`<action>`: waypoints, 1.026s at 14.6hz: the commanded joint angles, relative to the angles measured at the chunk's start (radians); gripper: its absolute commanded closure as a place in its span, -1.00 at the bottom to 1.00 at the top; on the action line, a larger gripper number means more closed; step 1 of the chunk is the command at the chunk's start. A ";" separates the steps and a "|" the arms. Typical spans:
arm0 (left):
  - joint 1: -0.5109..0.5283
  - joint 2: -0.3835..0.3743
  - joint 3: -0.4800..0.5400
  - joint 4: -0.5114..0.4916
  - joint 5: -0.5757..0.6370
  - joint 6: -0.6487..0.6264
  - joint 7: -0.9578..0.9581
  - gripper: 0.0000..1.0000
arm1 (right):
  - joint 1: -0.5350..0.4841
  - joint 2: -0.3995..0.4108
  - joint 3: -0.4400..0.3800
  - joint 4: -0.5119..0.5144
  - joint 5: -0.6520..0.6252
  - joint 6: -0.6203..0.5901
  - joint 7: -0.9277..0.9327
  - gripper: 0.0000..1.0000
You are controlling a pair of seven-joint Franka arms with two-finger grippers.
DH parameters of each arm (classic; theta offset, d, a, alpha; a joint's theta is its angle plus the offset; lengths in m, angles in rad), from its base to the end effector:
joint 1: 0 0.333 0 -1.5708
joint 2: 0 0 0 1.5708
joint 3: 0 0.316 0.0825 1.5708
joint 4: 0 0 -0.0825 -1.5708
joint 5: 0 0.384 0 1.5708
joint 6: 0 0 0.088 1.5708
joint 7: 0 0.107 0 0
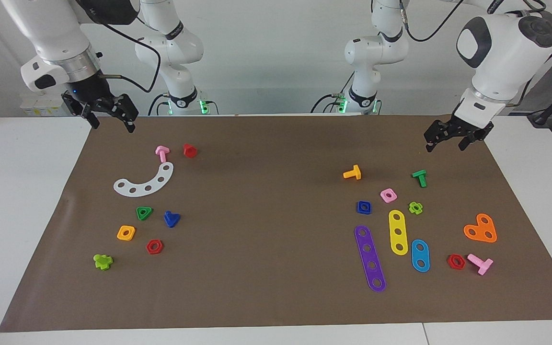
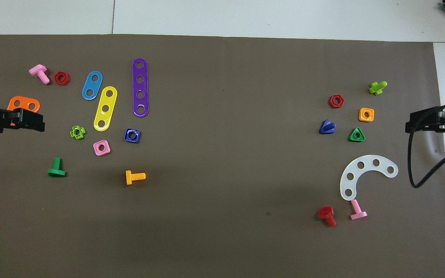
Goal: Unscrew and place screws in storage area
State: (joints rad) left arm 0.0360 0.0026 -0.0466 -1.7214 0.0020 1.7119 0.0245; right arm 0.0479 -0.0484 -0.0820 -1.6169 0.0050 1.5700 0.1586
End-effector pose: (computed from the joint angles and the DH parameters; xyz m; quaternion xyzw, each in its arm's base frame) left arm 0.5621 -0.0057 0.5637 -0.9998 0.0177 0.0061 0.0009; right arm 0.5388 -0.0190 0.6290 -0.9954 0.0961 -0.0004 0.0045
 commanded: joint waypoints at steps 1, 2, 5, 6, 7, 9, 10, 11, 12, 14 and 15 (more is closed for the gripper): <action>0.010 -0.030 -0.007 -0.038 0.016 0.023 -0.012 -1.00 | -0.030 0.002 0.024 0.006 -0.019 -0.021 -0.025 -1.00; 0.010 -0.032 -0.007 -0.038 0.016 0.021 -0.012 -1.00 | -0.033 0.002 0.028 0.008 -0.023 -0.027 -0.027 -1.00; 0.010 -0.032 -0.007 -0.038 0.016 0.021 -0.012 -1.00 | -0.027 0.004 0.033 0.023 -0.054 -0.054 -0.043 -1.00; 0.010 -0.032 -0.007 -0.038 0.016 0.023 -0.012 -1.00 | -0.026 0.004 0.031 0.026 -0.040 -0.054 -0.044 -1.00; 0.010 -0.032 -0.007 -0.038 0.016 0.021 -0.012 -1.00 | -0.025 0.002 0.031 0.028 -0.040 -0.057 -0.045 -1.00; 0.010 -0.032 -0.007 -0.038 0.016 0.023 -0.012 -1.00 | -0.020 0.002 0.031 0.029 -0.034 -0.057 -0.037 -1.00; 0.010 -0.032 -0.007 -0.038 0.016 0.021 -0.012 -1.00 | -0.017 0.002 0.033 0.029 -0.031 -0.050 -0.036 -1.00; 0.010 -0.030 -0.007 -0.038 0.016 0.023 -0.011 -1.00 | -0.016 0.002 0.033 0.029 -0.025 -0.045 -0.037 -1.00; 0.010 -0.032 -0.007 -0.038 0.016 0.021 -0.012 -1.00 | -0.016 0.002 0.034 0.029 -0.025 -0.045 -0.042 -1.00; 0.008 -0.032 -0.007 -0.038 0.016 0.021 -0.012 -1.00 | -0.014 -0.001 0.033 0.029 -0.026 -0.045 -0.048 -1.00; 0.010 -0.032 -0.007 -0.038 0.016 0.023 -0.012 -1.00 | -0.016 -0.001 0.033 0.029 -0.026 -0.045 -0.053 -1.00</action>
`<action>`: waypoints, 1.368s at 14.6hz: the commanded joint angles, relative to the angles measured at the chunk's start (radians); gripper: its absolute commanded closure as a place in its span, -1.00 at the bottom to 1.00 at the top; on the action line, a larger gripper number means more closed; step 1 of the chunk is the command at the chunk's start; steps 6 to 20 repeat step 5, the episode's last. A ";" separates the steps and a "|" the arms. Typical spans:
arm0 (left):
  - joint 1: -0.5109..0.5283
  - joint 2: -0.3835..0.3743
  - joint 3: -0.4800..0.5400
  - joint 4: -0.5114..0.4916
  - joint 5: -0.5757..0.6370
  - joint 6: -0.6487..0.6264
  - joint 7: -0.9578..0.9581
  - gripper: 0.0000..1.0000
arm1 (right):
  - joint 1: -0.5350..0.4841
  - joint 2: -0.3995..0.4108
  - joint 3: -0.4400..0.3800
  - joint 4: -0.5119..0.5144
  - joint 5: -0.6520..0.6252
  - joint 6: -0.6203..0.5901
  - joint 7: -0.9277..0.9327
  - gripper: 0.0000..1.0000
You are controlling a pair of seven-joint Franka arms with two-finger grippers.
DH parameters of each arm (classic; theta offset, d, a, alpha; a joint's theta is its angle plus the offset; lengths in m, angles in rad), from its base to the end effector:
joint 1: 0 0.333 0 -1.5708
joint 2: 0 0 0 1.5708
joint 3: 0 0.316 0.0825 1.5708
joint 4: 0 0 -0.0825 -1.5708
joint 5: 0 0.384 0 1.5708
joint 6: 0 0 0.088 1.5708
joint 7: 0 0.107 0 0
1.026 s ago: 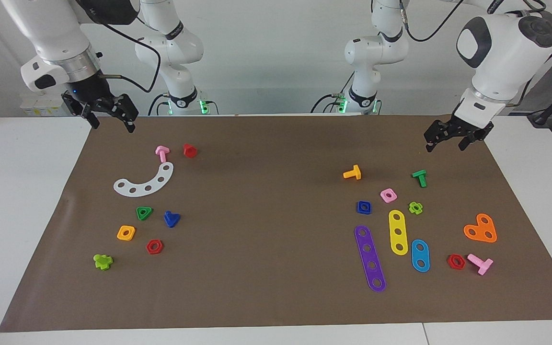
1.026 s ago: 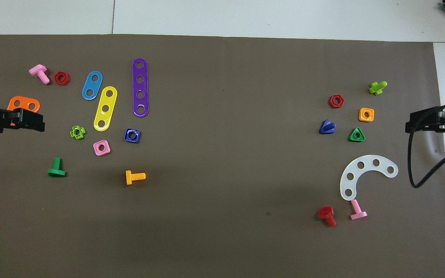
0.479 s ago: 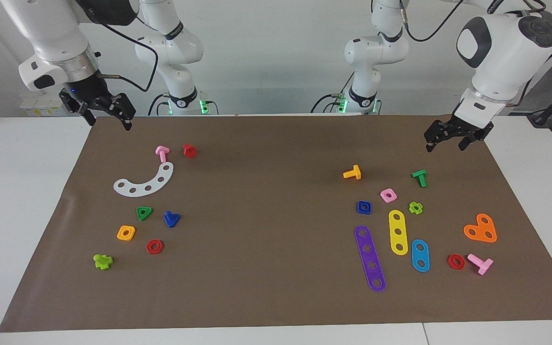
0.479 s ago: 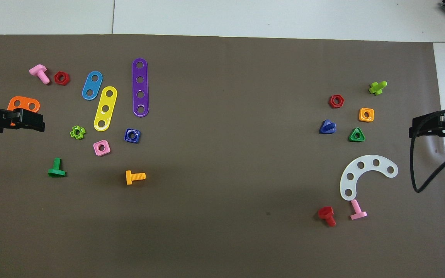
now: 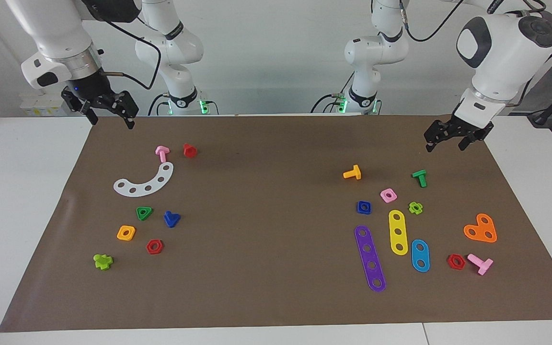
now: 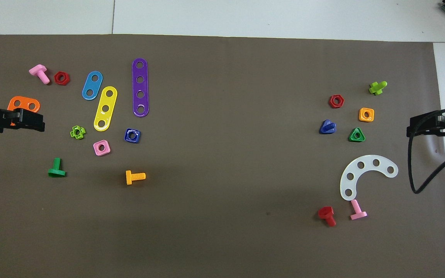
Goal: Unscrew and place screws in storage area
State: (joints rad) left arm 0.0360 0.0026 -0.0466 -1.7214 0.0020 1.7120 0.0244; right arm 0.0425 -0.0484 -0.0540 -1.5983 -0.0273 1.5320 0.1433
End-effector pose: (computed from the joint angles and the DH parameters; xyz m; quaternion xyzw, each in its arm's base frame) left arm 0.5621 -0.0057 0.5637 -0.9998 0.0176 0.0060 0.0009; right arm 0.5353 -0.0099 0.6346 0.9969 -0.0777 -0.0082 0.0129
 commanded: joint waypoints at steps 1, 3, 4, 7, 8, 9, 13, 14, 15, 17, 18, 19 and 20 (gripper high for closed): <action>0.010 -0.032 -0.007 -0.038 0.016 0.023 -0.012 -1.00 | -0.010 -0.001 0.005 0.009 0.006 -0.009 -0.045 -1.00; 0.010 -0.032 -0.007 -0.038 0.016 0.023 -0.012 -1.00 | -0.010 -0.002 0.005 0.009 0.006 -0.009 -0.042 -1.00; 0.010 -0.032 -0.007 -0.038 0.016 0.021 -0.012 -1.00 | -0.010 -0.002 0.005 0.009 0.006 -0.009 -0.041 -1.00; 0.010 -0.032 -0.007 -0.038 0.016 0.023 -0.012 -1.00 | -0.010 -0.005 0.005 0.009 0.006 -0.009 -0.041 -1.00; 0.010 -0.032 -0.007 -0.038 0.016 0.023 -0.012 -1.00 | -0.010 -0.005 0.005 0.009 0.006 -0.009 -0.041 -1.00; 0.010 -0.032 -0.007 -0.038 0.016 0.023 -0.012 -1.00 | -0.010 -0.005 0.005 0.009 0.006 -0.009 -0.041 -1.00; 0.010 -0.032 -0.007 -0.038 0.016 0.023 -0.012 -1.00 | -0.010 -0.005 0.005 0.009 0.006 -0.009 -0.041 -1.00; 0.010 -0.032 -0.007 -0.038 0.016 0.023 -0.012 -1.00 | -0.010 -0.005 0.005 0.009 0.006 -0.009 -0.041 -1.00; 0.010 -0.032 -0.007 -0.038 0.016 0.023 -0.012 -1.00 | -0.010 -0.005 0.005 0.009 0.006 -0.009 -0.041 -1.00; 0.010 -0.032 -0.007 -0.038 0.016 0.023 -0.012 -1.00 | -0.010 -0.005 0.005 0.009 0.006 -0.009 -0.041 -1.00; 0.010 -0.032 -0.007 -0.038 0.016 0.023 -0.012 -1.00 | -0.010 -0.005 0.005 0.009 0.006 -0.009 -0.041 -1.00; 0.010 -0.032 -0.007 -0.038 0.016 0.023 -0.012 -1.00 | -0.010 -0.005 0.005 0.009 0.006 -0.009 -0.041 -1.00; 0.010 -0.032 -0.007 -0.038 0.016 0.023 -0.012 -1.00 | -0.010 -0.005 0.005 0.009 0.006 -0.009 -0.041 -1.00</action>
